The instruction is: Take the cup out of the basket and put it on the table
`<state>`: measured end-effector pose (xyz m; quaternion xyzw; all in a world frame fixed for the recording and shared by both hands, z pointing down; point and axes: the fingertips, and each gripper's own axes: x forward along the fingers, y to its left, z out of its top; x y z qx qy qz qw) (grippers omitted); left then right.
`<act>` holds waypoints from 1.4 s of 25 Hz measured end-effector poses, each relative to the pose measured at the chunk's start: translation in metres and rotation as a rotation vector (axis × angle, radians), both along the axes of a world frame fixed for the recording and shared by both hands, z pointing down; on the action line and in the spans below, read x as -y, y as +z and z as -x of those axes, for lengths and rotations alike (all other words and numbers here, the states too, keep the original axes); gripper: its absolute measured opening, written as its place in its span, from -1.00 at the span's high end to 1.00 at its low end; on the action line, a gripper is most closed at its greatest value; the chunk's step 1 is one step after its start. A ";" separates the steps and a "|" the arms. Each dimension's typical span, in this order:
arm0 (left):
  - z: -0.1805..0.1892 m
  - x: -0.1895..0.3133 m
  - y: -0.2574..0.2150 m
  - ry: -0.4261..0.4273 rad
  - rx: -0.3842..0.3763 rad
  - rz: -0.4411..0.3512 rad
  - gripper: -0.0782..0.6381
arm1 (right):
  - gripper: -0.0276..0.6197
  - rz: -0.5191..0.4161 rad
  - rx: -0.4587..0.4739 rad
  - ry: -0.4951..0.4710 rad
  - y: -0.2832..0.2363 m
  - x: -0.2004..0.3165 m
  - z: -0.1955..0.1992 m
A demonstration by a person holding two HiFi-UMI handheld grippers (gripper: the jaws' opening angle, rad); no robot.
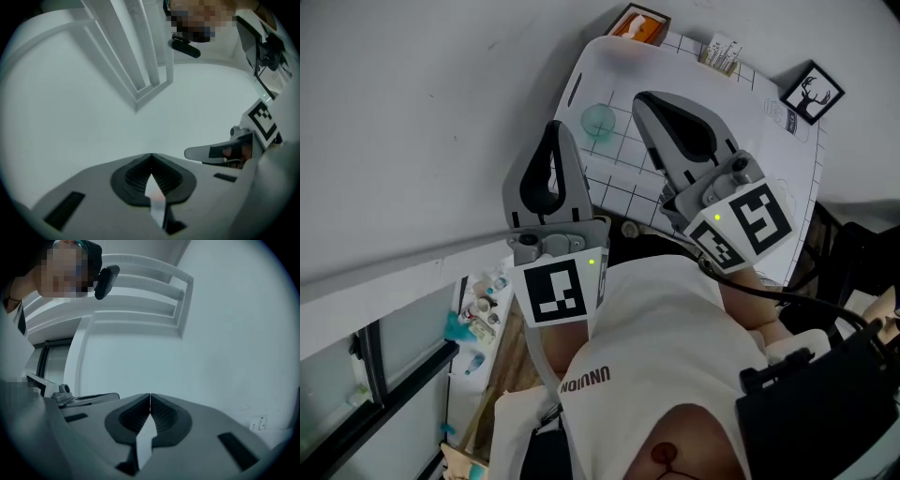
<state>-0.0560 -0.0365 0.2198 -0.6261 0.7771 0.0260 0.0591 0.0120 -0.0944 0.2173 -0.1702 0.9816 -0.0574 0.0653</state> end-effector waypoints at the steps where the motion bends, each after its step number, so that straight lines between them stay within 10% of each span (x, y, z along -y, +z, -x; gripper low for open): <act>1: 0.001 0.002 0.000 0.000 0.002 0.002 0.75 | 0.85 0.004 0.003 0.005 0.000 0.003 0.000; 16: 0.034 0.044 -0.011 0.113 0.006 -0.005 0.75 | 0.85 0.037 -0.012 0.091 0.005 0.047 0.032; 35: 0.086 0.100 0.011 0.265 -0.037 0.016 0.75 | 0.85 0.119 -0.317 0.114 0.091 0.100 0.087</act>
